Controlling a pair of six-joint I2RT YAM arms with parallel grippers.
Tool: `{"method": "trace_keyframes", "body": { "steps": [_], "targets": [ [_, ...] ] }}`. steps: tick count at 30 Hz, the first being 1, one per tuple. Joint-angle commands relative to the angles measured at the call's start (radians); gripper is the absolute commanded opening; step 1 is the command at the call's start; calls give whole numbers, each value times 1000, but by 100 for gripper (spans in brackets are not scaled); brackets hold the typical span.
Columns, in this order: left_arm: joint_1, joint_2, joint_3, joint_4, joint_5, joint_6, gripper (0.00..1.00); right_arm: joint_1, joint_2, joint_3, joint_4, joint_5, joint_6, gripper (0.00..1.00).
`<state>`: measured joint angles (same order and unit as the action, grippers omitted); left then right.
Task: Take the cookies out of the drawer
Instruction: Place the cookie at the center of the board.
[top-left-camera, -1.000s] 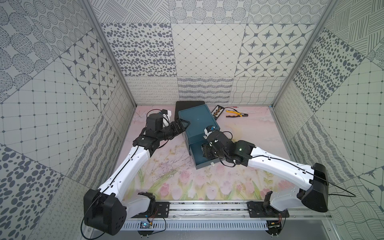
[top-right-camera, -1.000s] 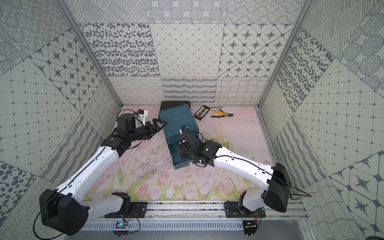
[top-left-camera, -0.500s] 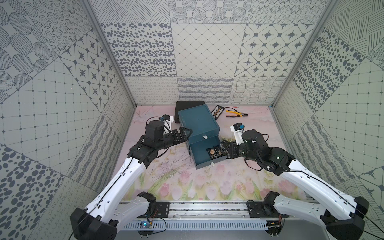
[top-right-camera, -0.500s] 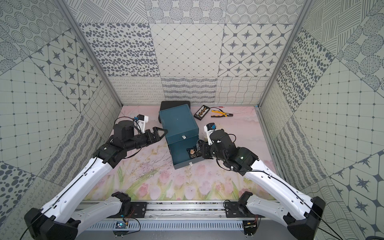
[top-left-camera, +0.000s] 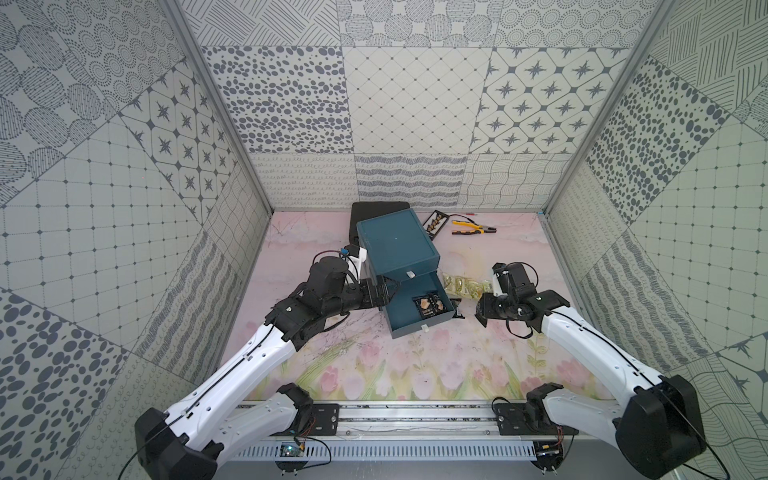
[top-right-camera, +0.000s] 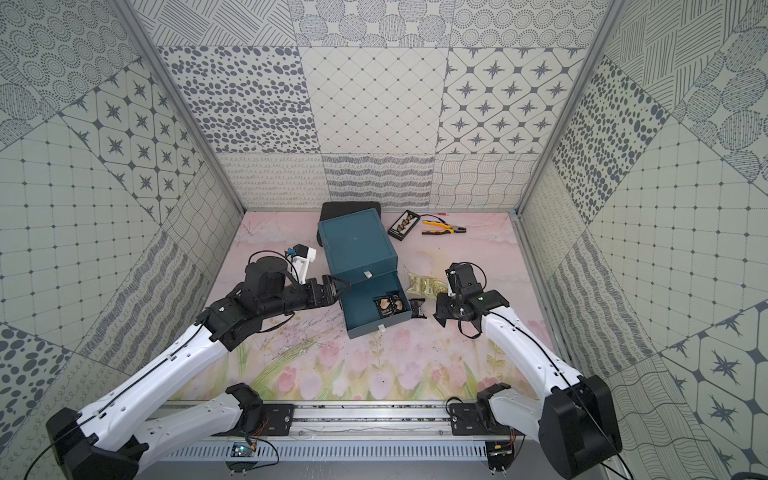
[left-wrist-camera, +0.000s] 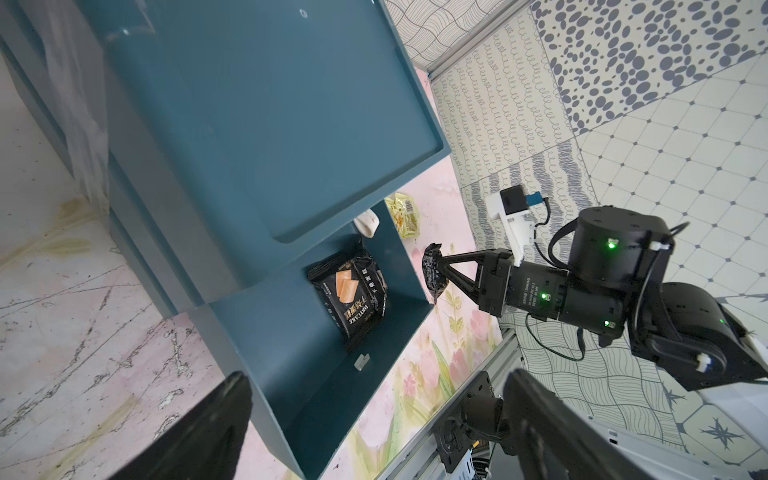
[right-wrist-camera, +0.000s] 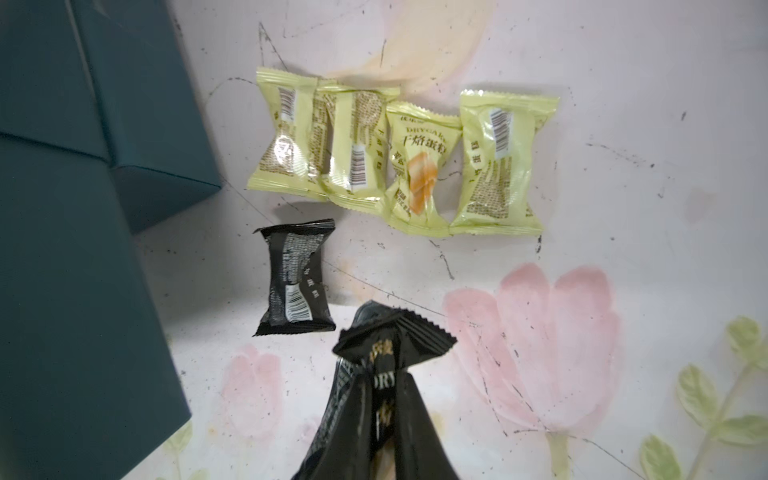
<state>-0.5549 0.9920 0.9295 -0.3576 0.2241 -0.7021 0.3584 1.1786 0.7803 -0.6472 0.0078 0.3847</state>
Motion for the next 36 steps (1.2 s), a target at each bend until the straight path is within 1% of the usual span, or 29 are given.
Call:
{"method": "trace_keyframes", "body": {
  "steps": [1, 8, 12, 19, 23, 25, 26, 28, 30, 33, 36],
  "targets": [
    [-14, -20, -11, 4, -103, -10, 99, -1, 50, -16, 138, -18, -14, 13],
    [-14, -17, -8, -20, -113, -6, 99, -1, 151, -27, 235, -9, -18, 16],
    [-14, -8, -9, -16, -115, -6, 99, 2, 194, -6, 236, 12, -34, 16],
    [-13, -6, -12, -10, -127, -1, 99, 23, 260, 41, 222, -9, -74, 18],
    [-14, -6, -11, -12, -127, 3, 99, 37, 280, 50, 222, -10, -86, 23],
    [-15, -7, -14, -11, -131, 5, 99, 49, 285, 57, 223, -15, -95, 29],
    [-13, -8, -16, -12, -138, 6, 99, 54, 286, 59, 220, -15, -95, 33],
    [-14, -6, -17, -15, -156, 7, 99, 64, 285, 65, 208, -2, -95, 47],
    [-13, -6, -9, -29, -170, 7, 99, 69, 267, 66, 198, 12, -86, 53],
    [-15, -6, 14, -61, -172, 16, 99, 74, 205, 62, 197, 24, -66, 60],
    [-14, -4, 27, -113, -198, 22, 99, 86, 122, 76, 195, 44, -34, 65]
  ]
}}
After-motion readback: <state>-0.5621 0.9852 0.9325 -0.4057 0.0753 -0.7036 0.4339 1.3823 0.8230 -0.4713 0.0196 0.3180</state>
